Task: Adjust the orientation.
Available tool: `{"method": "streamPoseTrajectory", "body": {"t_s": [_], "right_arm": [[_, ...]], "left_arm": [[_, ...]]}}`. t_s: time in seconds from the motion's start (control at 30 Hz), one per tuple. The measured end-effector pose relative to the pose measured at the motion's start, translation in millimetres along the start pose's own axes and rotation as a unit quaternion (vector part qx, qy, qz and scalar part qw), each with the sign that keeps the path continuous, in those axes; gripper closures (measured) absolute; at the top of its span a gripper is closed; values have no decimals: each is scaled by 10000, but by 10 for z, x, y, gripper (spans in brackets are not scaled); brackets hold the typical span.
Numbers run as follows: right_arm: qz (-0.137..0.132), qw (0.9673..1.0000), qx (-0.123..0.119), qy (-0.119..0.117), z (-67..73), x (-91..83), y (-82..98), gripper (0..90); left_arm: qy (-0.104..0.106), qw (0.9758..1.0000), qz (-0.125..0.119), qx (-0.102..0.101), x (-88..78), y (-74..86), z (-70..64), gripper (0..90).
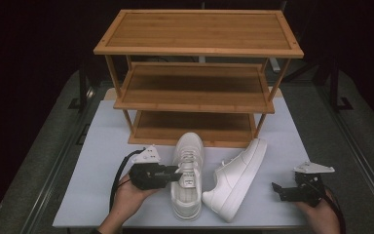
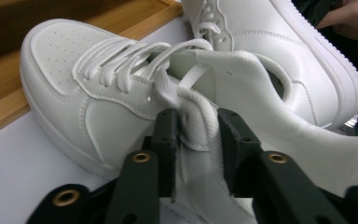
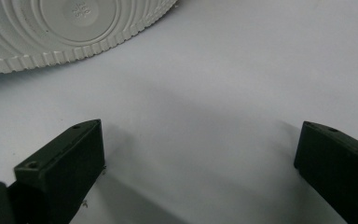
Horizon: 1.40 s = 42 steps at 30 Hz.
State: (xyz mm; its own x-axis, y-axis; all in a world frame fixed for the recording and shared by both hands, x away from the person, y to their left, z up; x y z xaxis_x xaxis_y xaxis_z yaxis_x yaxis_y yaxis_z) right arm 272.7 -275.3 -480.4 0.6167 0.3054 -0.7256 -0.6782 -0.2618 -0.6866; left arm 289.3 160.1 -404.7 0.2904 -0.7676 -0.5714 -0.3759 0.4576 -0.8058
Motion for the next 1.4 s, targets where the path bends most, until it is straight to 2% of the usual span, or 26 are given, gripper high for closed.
{"method": "streamPoseTrajectory", "body": {"t_s": [0.13,0.23,0.33,0.63,0.8,0.9,1.07,1.4], "right_arm": [[0,10000,-1,0,0,0,0,11],[1,10000,-1,0,0,0,0,11],[1,10000,1,-1,0,0,0,11],[-2,10000,1,-2,-1,0,0,11],[-3,10000,1,-1,-1,0,1,11],[-1,10000,0,-1,-1,0,0,11],[0,10000,1,-2,-1,0,0,11],[-5,10000,-6,-3,-3,0,0,11]], "left_arm": [[-51,10000,16,-23,-6,-5,-8,756],[-286,9996,0,53,-50,-10,-10,800],[-387,9992,-99,92,-112,-24,23,842],[-246,9994,-250,34,-283,31,154,853],[-362,9987,-348,9,-461,96,226,853],[-498,9979,-418,-48,-583,142,299,853],[-686,9952,-631,-282,-784,255,431,853],[-994,9905,-762,-559,-1054,507,593,852]]}}
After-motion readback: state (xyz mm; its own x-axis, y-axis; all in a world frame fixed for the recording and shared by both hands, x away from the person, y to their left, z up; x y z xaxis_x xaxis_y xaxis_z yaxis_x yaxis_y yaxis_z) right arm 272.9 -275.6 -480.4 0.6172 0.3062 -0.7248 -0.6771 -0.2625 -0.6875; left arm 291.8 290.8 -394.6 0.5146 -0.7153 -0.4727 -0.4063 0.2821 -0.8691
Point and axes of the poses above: each handheld gripper's, and its own axes: x roughly forward along the jaws, y roughly out of its underside, z roughly to its left, the point moved 3 cm from there along x, roughly forward along the jaws, and after that the axes turned 2 degrees about x, right-handed, at the moved point
